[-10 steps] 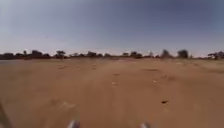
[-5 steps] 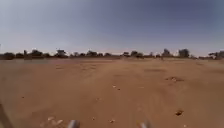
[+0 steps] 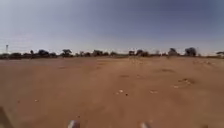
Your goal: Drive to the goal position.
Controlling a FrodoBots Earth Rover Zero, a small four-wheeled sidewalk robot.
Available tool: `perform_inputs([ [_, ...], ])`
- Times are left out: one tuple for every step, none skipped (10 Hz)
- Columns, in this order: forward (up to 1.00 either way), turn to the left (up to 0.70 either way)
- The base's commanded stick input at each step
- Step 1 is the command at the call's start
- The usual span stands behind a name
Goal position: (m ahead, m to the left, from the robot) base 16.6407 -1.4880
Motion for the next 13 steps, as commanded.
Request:
perform_inputs([
  [0.70, 0.00],
  [0.70, -0.35],
  [0.70, -0.35],
  [0.70, -0.35],
  [0.70, -0.35],
  [0.70, -0.35],
  [0.70, -0.32],
  [0.70, -0.22],
  [0.70, 0.00],
  [0.70, 0.00],
  [0.70, 0.00],
  [0.70, 0.00],
  [0.70, 0.00],
])
